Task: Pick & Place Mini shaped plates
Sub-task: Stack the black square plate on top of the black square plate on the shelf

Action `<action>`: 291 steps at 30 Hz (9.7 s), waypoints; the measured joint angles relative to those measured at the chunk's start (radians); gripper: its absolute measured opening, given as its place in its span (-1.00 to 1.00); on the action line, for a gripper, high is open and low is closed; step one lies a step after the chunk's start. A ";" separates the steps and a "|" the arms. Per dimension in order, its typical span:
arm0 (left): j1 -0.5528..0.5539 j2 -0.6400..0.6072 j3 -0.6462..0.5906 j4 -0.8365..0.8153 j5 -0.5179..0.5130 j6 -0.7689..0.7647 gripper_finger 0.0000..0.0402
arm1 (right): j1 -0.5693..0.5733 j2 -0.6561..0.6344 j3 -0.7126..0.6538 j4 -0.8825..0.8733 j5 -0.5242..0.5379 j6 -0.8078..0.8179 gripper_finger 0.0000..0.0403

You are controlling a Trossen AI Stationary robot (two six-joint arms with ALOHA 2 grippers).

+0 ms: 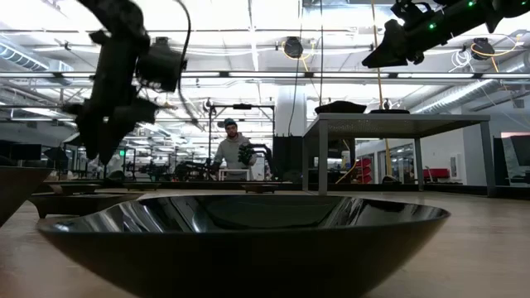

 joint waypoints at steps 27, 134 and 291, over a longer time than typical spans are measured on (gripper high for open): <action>0.051 -0.002 -0.255 0.343 -0.040 -0.018 -0.50 | 0.000 0.000 0.000 0.000 0.000 -0.008 -0.27; -0.529 0.210 0.640 0.557 -0.097 0.131 -0.37 | 0.648 0.762 0.000 0.046 0.056 0.200 -0.31; -0.460 0.136 0.640 0.577 -0.118 0.211 -0.37 | -0.114 0.287 0.287 -0.899 0.375 -0.174 -1.00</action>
